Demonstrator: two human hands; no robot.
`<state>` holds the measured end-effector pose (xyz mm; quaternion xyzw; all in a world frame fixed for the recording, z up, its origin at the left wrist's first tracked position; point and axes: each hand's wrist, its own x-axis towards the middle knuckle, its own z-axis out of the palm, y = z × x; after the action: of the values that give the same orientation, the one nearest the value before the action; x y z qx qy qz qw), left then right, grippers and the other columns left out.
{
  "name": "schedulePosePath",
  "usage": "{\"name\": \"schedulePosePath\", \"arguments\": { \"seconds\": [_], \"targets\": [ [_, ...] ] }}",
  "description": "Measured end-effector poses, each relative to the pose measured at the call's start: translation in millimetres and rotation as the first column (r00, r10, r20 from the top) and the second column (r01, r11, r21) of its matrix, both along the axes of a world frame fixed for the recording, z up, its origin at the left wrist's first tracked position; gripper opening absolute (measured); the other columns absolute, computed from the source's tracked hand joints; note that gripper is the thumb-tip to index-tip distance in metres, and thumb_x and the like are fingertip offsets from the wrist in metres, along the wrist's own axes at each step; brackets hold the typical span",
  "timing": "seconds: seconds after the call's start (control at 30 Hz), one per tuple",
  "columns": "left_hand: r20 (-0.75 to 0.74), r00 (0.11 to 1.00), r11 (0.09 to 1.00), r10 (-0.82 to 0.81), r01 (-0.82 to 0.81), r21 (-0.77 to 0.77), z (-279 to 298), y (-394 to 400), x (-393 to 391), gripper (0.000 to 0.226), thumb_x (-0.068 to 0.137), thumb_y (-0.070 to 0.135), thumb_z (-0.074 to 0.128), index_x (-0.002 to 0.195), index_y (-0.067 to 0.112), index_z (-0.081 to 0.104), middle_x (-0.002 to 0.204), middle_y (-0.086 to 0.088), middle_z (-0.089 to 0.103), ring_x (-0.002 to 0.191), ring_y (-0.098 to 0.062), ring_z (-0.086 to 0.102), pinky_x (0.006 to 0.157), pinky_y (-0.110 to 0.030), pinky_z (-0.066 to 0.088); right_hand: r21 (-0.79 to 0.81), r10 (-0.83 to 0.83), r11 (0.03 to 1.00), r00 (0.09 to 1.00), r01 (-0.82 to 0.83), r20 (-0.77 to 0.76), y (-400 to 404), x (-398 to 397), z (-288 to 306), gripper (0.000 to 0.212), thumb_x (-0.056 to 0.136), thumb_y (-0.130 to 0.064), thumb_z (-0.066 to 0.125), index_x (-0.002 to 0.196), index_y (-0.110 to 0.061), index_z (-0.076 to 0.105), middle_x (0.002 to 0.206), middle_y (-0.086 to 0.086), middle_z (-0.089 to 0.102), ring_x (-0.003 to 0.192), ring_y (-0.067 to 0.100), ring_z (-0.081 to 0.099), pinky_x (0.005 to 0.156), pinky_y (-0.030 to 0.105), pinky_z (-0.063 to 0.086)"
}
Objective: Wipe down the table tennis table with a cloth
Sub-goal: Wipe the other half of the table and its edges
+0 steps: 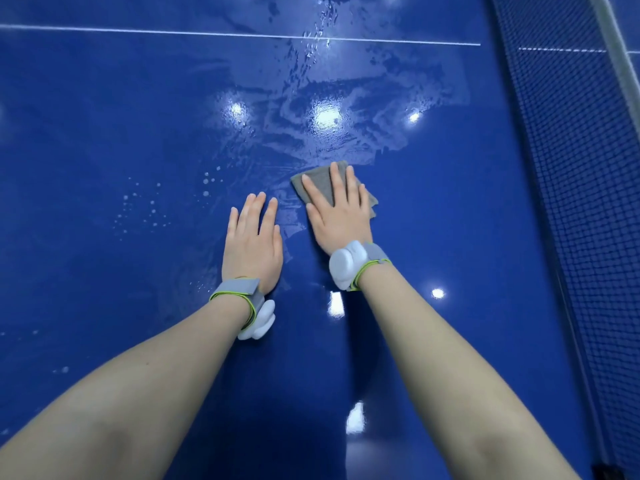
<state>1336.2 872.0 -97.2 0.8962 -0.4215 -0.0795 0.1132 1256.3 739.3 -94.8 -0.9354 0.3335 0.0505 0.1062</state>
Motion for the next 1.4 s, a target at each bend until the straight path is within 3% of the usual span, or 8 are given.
{"name": "schedulePosePath", "arguments": {
  "seconds": [0.1, 0.3, 0.4, 0.7, 0.87, 0.97, 1.2, 1.4],
  "targets": [
    [0.000, 1.000, 1.000, -0.003, 0.003, 0.000, 0, -1, 1, 0.062, 0.091, 0.031, 0.008, 0.141, 0.005, 0.035, 0.147, -0.013, 0.034, 0.140, -0.027, 0.025, 0.116, -0.041, 0.010, 0.004, 0.033, 0.999, 0.999, -0.033, -0.005, -22, -6, 0, 0.048, 0.102, -0.040, 0.025, 0.149, -0.042, 0.014, 0.160, 0.003, -0.002, 0.147, 0.026, -0.007, 0.115, 0.039, -0.006],
    [0.008, 1.000, 1.000, -0.011, 0.011, -0.005, -2, -4, 4, 0.062, 0.091, 0.031, 0.007, 0.141, 0.005, 0.034, 0.148, -0.012, 0.033, 0.140, -0.026, 0.024, 0.116, -0.040, 0.008, -0.009, -0.308, 0.951, 0.951, 0.308, -0.026, -72, -7, -2, 0.048, 0.103, -0.038, 0.023, 0.149, -0.040, 0.011, 0.160, 0.006, -0.006, 0.146, 0.026, -0.008, 0.117, 0.041, -0.004],
    [0.014, 1.000, 1.000, -0.007, 0.007, -0.008, 0, -10, 9, 0.058, 0.094, 0.029, 0.010, 0.142, 0.006, 0.033, 0.148, -0.011, 0.032, 0.141, -0.025, 0.023, 0.116, -0.039, 0.007, -0.034, -0.366, 0.930, 0.928, 0.365, -0.063, -73, 3, -2, 0.051, 0.103, -0.037, 0.021, 0.151, -0.035, 0.006, 0.159, 0.009, -0.009, 0.146, 0.030, -0.011, 0.117, 0.045, -0.005],
    [0.016, 1.000, 1.000, 0.015, -0.015, -0.003, -3, -27, 16, 0.048, 0.100, 0.023, 0.021, 0.145, 0.007, 0.026, 0.152, -0.009, 0.024, 0.143, -0.023, 0.014, 0.117, -0.037, 0.001, 0.000, 0.013, 1.000, 0.999, -0.013, -0.029, -65, 7, 0, 0.053, 0.100, -0.025, 0.030, 0.151, -0.021, 0.015, 0.160, 0.007, -0.005, 0.147, 0.026, -0.008, 0.116, 0.040, -0.005],
    [-0.001, 1.000, 1.000, 0.001, -0.001, 0.025, 2, -28, 16, 0.048, 0.100, 0.021, 0.023, 0.146, 0.009, 0.021, 0.154, -0.007, 0.018, 0.144, -0.021, 0.008, 0.117, -0.035, -0.003, 0.000, -0.304, 0.953, 0.951, 0.304, 0.058, -104, -4, -1, 0.048, 0.100, -0.023, 0.033, 0.148, -0.026, 0.027, 0.160, 0.006, 0.002, 0.147, 0.024, -0.001, 0.117, 0.040, 0.000],
    [-0.008, 1.000, 1.000, 0.011, -0.011, 0.021, 1, -28, 18, 0.049, 0.100, 0.021, 0.023, 0.147, 0.010, 0.018, 0.155, -0.005, 0.016, 0.144, -0.019, 0.006, 0.116, -0.034, -0.005, 0.026, -0.441, 0.897, 0.897, 0.441, 0.005, -111, 6, 2, 0.049, 0.101, -0.027, 0.031, 0.149, -0.032, 0.021, 0.160, 0.006, -0.004, 0.147, 0.026, -0.005, 0.117, 0.044, -0.003],
    [0.006, 1.000, 1.000, 0.010, -0.011, 0.014, -1, -32, 20, 0.063, 0.090, 0.031, 0.005, 0.142, 0.006, 0.033, 0.149, -0.010, 0.032, 0.141, -0.025, 0.023, 0.116, -0.040, 0.009, -0.026, -0.170, 0.985, 0.984, 0.168, -0.054, -80, 48, 0, 0.054, 0.102, -0.031, 0.026, 0.152, -0.031, 0.005, 0.159, 0.008, -0.009, 0.145, 0.031, -0.012, 0.116, 0.047, -0.007],
    [0.001, 1.000, 1.000, 0.023, -0.023, 0.000, -1, -36, 24, 0.061, 0.092, 0.029, 0.008, 0.139, 0.005, 0.037, 0.147, -0.011, 0.036, 0.139, -0.026, 0.027, 0.115, -0.038, 0.011, 0.012, 0.061, 0.998, 0.998, -0.061, 0.000, -92, 42, 1, 0.056, 0.098, -0.018, 0.031, 0.151, -0.024, 0.016, 0.160, 0.006, -0.003, 0.147, 0.025, -0.007, 0.117, 0.042, -0.004]
  ]
}}
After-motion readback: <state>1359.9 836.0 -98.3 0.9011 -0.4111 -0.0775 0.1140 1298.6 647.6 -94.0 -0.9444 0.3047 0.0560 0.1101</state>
